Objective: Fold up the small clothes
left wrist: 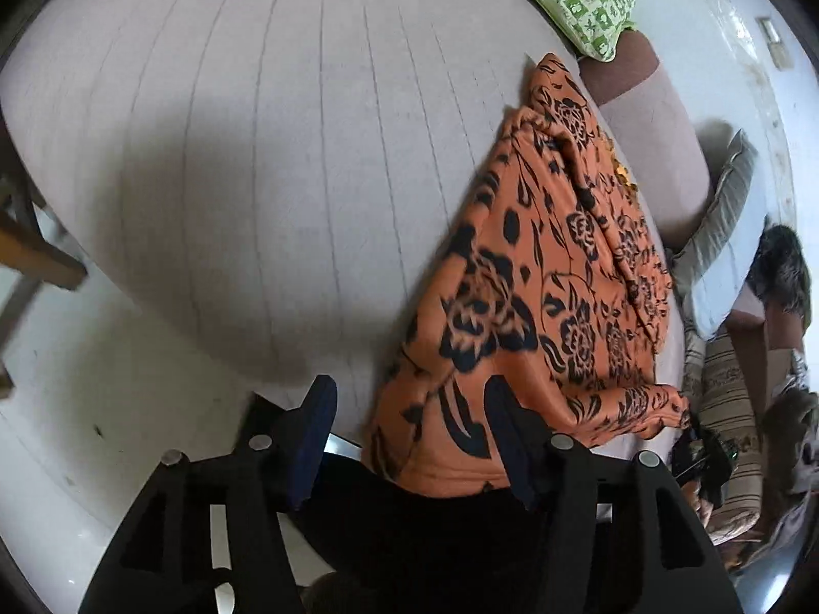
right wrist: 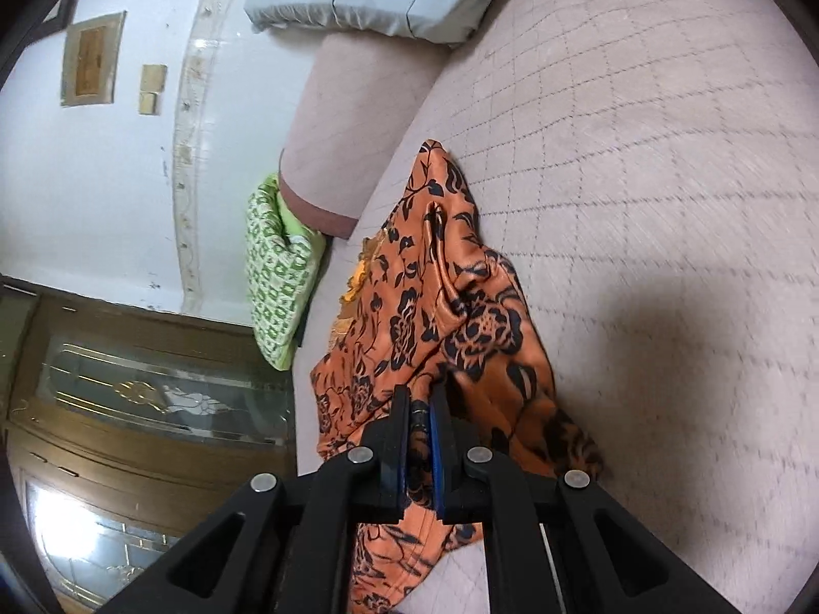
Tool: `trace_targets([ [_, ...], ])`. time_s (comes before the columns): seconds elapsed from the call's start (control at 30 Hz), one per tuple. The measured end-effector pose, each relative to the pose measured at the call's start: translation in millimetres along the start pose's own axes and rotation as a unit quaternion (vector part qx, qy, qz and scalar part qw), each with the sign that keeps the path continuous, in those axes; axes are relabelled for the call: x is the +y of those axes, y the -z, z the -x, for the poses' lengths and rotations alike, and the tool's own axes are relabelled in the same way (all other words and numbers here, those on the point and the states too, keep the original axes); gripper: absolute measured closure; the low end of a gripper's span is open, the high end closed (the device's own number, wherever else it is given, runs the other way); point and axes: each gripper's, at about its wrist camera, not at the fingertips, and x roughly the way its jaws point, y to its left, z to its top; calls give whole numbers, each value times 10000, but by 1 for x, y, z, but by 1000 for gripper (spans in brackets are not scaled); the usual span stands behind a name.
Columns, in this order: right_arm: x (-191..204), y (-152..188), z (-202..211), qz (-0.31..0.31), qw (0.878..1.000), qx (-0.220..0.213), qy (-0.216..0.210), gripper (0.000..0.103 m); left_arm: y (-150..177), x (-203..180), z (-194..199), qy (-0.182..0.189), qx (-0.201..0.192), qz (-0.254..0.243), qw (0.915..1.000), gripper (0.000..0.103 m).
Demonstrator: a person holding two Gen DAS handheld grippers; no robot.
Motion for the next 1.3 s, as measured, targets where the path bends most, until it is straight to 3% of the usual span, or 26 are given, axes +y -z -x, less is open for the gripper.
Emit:
trace_targets([
  [0.2,-13,22,11,-75,9999,57,59,96,20,-1,-27,-71,209,-17,9998,42],
  [0.37,-13,35,14,43,9999,116,63,96,28,-2,-30,-29,148,-60,9999,44],
  [0.4,-13,37,13,38,9999,126,76,96,29,-4,-30,-45,110,-46,9999,47],
  [0.5,-15,41,11,20,9998,149,99,96,31,-10,-27,53,67,-229,9997,85],
  [0.53,-14,42,10,31,9998,151,116,96,27,-14,-25,198,69,-293,9994,91],
  [0.73,-9,44,5,145,9997,141,159,96,18,-44,-8,354,-234,-626,9971,92],
  [1.0,-3,28,20,13,9990,-87,-427,96,-35,-90,17,600,-538,-799,9935,92],
  [1.1,1,8,21,-233,9965,-218,-773,96,-69,-120,25,696,-686,-937,9908,92],
  [1.3,31,-51,-3,-170,9941,-566,-907,96,-153,-181,4,702,-893,-1121,9872,92],
])
